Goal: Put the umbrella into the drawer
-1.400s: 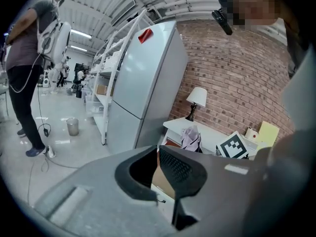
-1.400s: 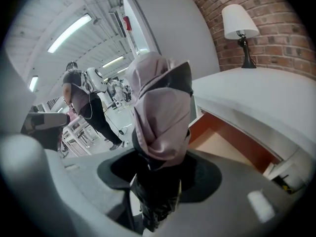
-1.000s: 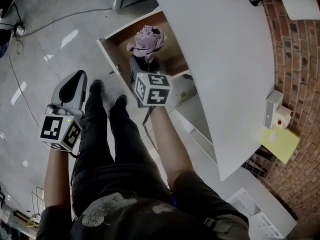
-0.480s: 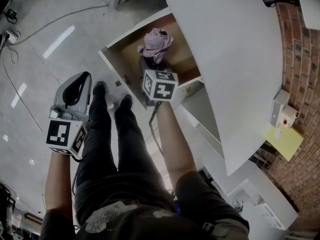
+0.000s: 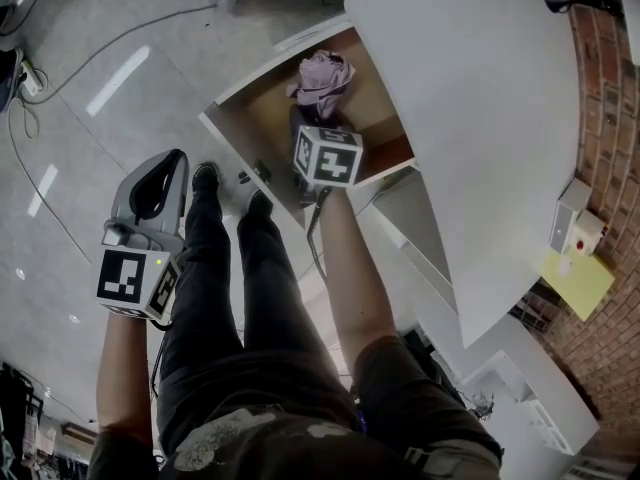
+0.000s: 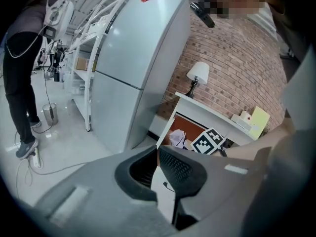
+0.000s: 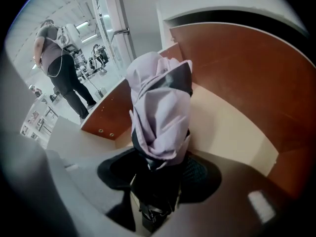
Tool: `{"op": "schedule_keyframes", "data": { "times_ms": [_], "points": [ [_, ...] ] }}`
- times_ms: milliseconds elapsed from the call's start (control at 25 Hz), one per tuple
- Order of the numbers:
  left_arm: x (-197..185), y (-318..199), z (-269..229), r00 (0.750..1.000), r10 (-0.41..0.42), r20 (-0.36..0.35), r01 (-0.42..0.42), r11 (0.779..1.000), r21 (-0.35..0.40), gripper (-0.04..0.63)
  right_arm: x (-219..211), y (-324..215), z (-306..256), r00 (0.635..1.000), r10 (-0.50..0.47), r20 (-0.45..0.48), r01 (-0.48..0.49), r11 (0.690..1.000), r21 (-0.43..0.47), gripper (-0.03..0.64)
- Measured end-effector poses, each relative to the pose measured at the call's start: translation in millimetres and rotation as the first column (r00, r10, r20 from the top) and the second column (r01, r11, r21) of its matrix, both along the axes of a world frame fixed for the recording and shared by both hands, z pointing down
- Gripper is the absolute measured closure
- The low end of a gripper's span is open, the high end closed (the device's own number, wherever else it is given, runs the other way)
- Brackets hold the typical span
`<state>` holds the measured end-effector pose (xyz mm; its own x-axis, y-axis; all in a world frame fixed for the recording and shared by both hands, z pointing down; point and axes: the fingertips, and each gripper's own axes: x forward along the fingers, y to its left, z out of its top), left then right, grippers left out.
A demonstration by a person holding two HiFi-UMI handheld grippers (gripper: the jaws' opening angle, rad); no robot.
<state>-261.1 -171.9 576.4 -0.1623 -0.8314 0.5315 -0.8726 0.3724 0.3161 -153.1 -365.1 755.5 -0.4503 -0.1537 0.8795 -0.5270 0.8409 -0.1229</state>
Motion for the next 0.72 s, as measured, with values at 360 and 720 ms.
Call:
{"op": "schedule_keyframes", "data": {
  "times_ms": [360, 720],
  "points": [
    [-2.1, -1.2, 6.8, 0.999, -0.034, -0.035, 0.033, 0.999, -0.034, 0.572, 5.1, 0.0, 22.9, 0.997, 0.010, -0.082, -0.012, 1.000, -0.020, 0.377],
    [3.5, 1.4, 1.2, 1.000, -0.019, -0.023, 0.018, 0.999, -0.036, 0.571, -2.1, 6.0, 17.5, 0.998, -0.021, -0.053, 0.021, 1.000, -0.012, 0.298]
  ]
}}
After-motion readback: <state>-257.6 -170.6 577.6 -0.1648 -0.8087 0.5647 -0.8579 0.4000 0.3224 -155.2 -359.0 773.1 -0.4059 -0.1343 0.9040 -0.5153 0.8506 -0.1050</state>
